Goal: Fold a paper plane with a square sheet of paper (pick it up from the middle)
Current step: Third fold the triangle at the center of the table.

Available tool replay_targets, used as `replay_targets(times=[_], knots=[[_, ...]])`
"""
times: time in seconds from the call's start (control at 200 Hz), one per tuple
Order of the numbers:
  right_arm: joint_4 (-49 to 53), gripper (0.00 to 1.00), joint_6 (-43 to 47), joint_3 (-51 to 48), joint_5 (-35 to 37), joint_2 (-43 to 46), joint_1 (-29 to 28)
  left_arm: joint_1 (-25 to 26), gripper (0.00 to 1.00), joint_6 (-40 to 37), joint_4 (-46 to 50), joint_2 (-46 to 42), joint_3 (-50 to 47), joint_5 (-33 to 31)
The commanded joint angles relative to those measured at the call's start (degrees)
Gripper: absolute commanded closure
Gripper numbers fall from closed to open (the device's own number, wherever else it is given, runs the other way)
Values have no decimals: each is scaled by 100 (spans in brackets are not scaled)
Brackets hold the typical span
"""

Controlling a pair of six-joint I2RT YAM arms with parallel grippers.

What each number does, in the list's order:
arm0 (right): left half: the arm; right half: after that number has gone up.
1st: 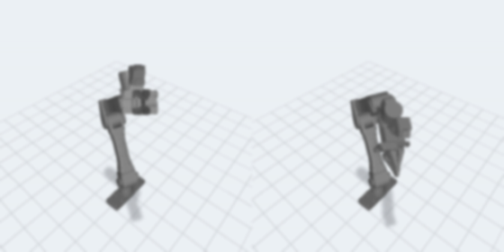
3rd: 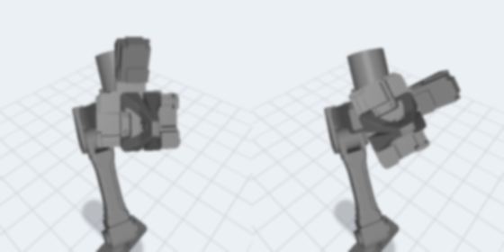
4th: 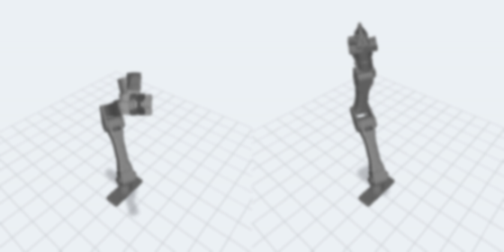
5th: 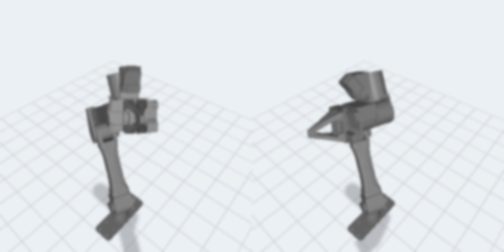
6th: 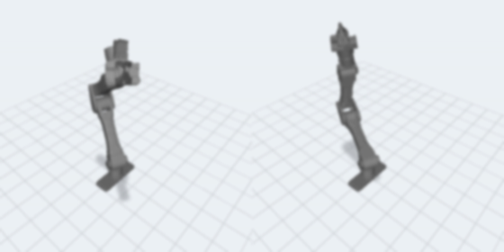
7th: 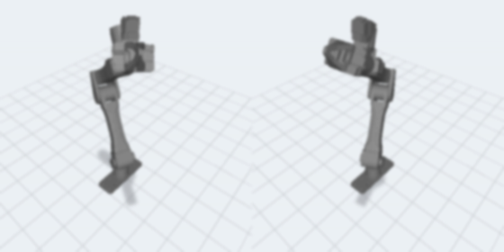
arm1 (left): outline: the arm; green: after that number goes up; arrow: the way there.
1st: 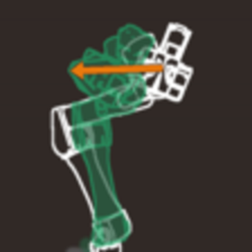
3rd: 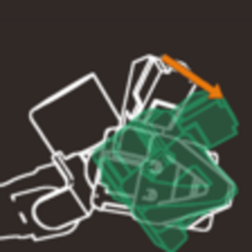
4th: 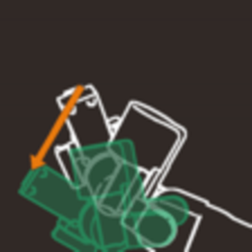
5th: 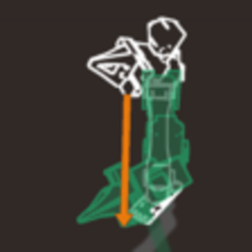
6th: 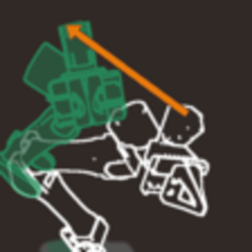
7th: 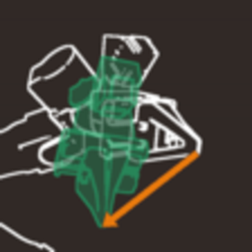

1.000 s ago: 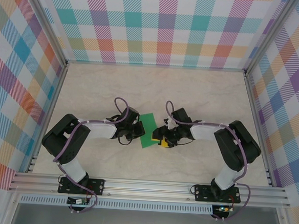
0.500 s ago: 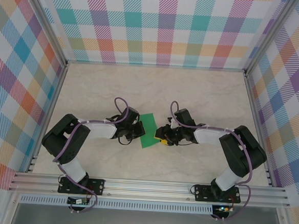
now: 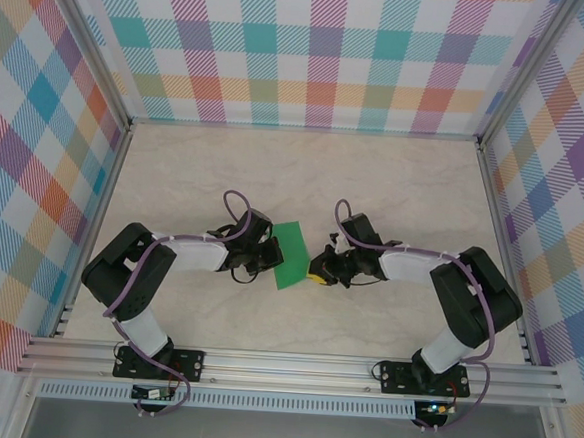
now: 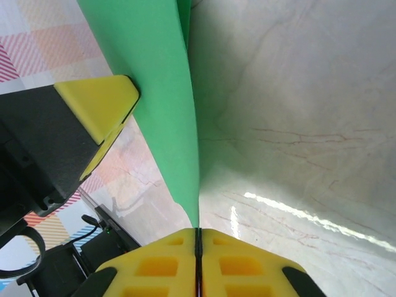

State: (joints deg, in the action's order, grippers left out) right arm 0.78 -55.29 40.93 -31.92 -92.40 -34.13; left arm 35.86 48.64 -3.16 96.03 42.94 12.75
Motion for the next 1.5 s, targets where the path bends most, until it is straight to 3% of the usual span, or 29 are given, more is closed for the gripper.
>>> replay_targets(times=[0.0,0.405,0.685,0.88,1.18,1.495], knots=[[153,97,27,271,-67,97,29,20,100,-22,667,93,-181,-370],[301,99,220,1003,-178,-555,-118,18,100,-253,848,-426,111,-176],[817,98,547,1502,-253,-950,-269,0,99,-672,1501,-1055,580,-737],[1331,97,821,1747,-251,-959,-340,-92,99,-668,1616,-805,602,-920],[2341,98,990,1651,-99,-684,-349,-88,100,-680,1283,-303,645,-649],[2406,97,829,1513,-8,-466,-351,-95,100,-696,1186,127,698,-493]])
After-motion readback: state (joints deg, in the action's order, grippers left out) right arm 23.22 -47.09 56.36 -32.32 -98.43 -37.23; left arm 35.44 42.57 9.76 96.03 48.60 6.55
